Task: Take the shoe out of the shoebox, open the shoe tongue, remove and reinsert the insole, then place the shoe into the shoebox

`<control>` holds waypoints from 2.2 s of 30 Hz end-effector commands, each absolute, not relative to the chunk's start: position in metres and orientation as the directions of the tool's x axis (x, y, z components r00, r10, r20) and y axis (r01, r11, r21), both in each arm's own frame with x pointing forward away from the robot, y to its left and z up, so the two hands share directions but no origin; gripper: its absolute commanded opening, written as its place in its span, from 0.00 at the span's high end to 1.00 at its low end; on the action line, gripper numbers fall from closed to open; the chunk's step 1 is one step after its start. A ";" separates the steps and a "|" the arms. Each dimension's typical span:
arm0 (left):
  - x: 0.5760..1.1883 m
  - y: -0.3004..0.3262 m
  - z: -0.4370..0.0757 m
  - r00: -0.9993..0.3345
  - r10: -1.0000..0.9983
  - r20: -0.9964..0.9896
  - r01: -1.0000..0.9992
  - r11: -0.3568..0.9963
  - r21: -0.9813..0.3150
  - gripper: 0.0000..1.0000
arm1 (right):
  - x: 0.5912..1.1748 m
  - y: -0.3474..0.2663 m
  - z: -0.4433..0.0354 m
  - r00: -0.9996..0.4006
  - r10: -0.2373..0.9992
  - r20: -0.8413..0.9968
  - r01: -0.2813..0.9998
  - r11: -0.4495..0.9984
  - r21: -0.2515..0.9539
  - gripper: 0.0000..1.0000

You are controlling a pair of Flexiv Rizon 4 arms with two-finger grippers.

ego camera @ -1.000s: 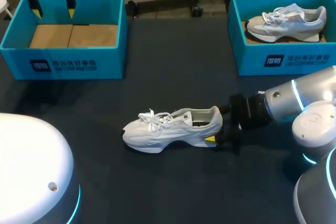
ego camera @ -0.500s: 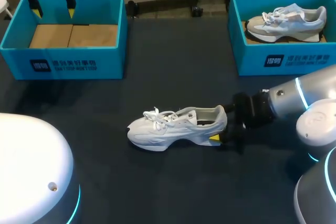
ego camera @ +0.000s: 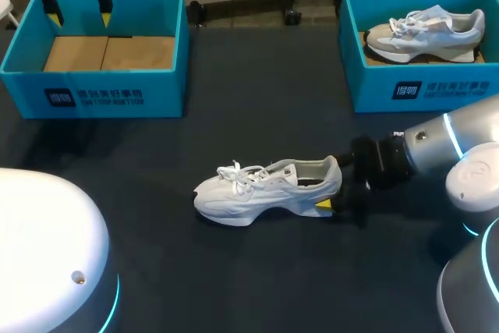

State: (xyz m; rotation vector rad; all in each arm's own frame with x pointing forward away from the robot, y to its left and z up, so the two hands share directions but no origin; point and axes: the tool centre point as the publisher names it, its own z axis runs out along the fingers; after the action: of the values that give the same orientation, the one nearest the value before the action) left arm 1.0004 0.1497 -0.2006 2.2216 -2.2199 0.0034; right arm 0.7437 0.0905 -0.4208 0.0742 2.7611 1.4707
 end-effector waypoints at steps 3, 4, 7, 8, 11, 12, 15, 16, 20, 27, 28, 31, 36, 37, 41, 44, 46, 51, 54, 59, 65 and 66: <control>1.000 0.150 -0.200 0.001 -1.000 0.001 -1.000 -0.001 -0.001 0.00 | 0.744 0.091 -0.422 -0.999 0.049 0.010 0.036 0.560 0.828 1.00; 1.000 0.150 -0.200 0.001 -1.000 0.001 -1.000 -0.001 -0.001 0.00 | 0.744 0.091 -0.422 -0.999 0.049 0.010 0.036 0.560 0.828 1.00; 1.000 0.150 -0.200 0.001 -1.000 0.001 -1.000 -0.001 -0.001 0.00 | 0.744 0.091 -0.422 -0.999 0.049 0.010 0.036 0.560 0.828 1.00; 1.000 0.150 -0.200 0.001 -1.000 0.001 -1.000 -0.001 -0.001 0.00 | 0.744 0.091 -0.422 -0.999 0.049 0.010 0.036 0.560 0.828 1.00; 1.000 0.150 -0.200 0.001 -1.000 0.001 -1.000 -0.001 -0.001 0.00 | 0.744 0.091 -0.422 -0.999 0.049 0.010 0.036 0.560 0.828 1.00; 1.000 0.150 -0.200 0.001 -1.000 0.001 -1.000 -0.001 -0.001 0.00 | 0.744 0.091 -0.422 -0.999 0.049 0.010 0.036 0.560 0.828 1.00; 1.000 0.150 -0.200 0.001 -1.000 0.001 -1.000 -0.001 -0.001 0.00 | 0.744 0.091 -0.422 -0.999 0.049 0.010 0.036 0.560 0.828 1.00; 1.000 0.150 -0.200 0.001 -1.000 0.001 -1.000 -0.001 -0.001 0.00 | 0.744 0.091 -0.422 -0.999 0.049 0.010 0.036 0.560 0.828 1.00; 0.993 0.144 -0.199 0.048 -0.999 0.021 -0.999 -0.048 0.012 0.00 | 0.744 0.091 -0.422 -0.999 0.049 0.010 0.036 0.560 0.828 1.00; 0.968 0.120 -0.200 0.133 -0.990 -0.039 -0.991 -0.133 0.015 0.00 | 0.744 0.091 -0.422 -0.999 0.049 0.010 0.036 0.560 0.828 1.00; 0.964 0.116 -0.199 0.132 -0.991 -0.034 -0.991 -0.132 0.017 0.00 | 0.744 0.091 -0.422 -0.999 0.049 0.010 0.036 0.560 0.828 1.00; 0.952 0.106 -0.195 0.132 -0.991 -0.012 -0.991 -0.132 -0.002 0.00 | 0.744 0.091 -0.422 -0.999 0.049 0.010 0.036 0.560 0.828 1.00; 0.936 0.085 -0.195 0.146 -0.989 -0.014 -0.988 -0.146 -0.046 0.00 | 0.744 0.091 -0.422 -0.999 0.049 0.010 0.036 0.560 0.828 1.00; 0.933 0.081 -0.195 0.144 -0.990 -0.013 -0.989 -0.143 -0.046 0.00 | 0.744 0.091 -0.422 -0.999 0.049 0.010 0.036 0.560 0.828 1.00; 0.924 0.067 -0.200 0.132 -0.991 -0.022 -0.990 -0.131 -0.054 0.00 | 0.744 0.091 -0.422 -0.999 0.049 0.010 0.036 0.560 0.828 1.00; 0.915 0.053 -0.203 0.127 -0.992 -0.027 -0.990 -0.125 -0.059 0.00 | 0.744 0.091 -0.422 -0.999 0.049 0.010 0.036 0.560 0.828 1.00; 0.910 0.045 -0.204 0.123 -0.992 -0.027 -0.991 -0.121 -0.061 0.00 | 0.744 0.091 -0.422 -0.999 0.049 0.010 0.036 0.560 0.828 1.00; 0.898 0.027 -0.205 0.127 -0.992 -0.020 -0.990 -0.125 -0.069 0.00 | 0.744 0.091 -0.422 -0.999 0.049 0.010 0.036 0.560 0.828 1.00; 0.892 0.013 -0.207 0.124 -0.992 -0.020 -0.990 -0.123 -0.063 0.00 | 0.744 0.091 -0.422 -0.999 0.049 0.010 0.036 0.560 0.828 1.00; 0.882 -0.006 -0.211 0.151 -0.988 -0.026 -0.987 -0.150 -0.053 0.00 | 0.744 0.091 -0.422 -0.999 0.049 0.010 0.036 0.560 0.828 1.00; 0.870 -0.028 -0.216 0.184 -0.983 -0.021 -0.982 -0.183 -0.046 0.00 | 0.744 0.091 -0.422 -0.999 0.049 0.010 0.036 0.560 0.828 1.00; 0.867 -0.032 -0.216 0.202 -0.979 -0.015 -0.979 -0.201 -0.045 0.00 | 0.744 0.091 -0.422 -0.999 0.049 0.010 0.036 0.560 0.828 1.00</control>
State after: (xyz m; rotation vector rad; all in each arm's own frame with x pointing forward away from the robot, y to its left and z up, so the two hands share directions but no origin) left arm 0.8704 -0.0239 -0.2132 2.4500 -2.0264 0.0248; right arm 0.7436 0.0908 -0.4208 0.0742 2.7609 1.4705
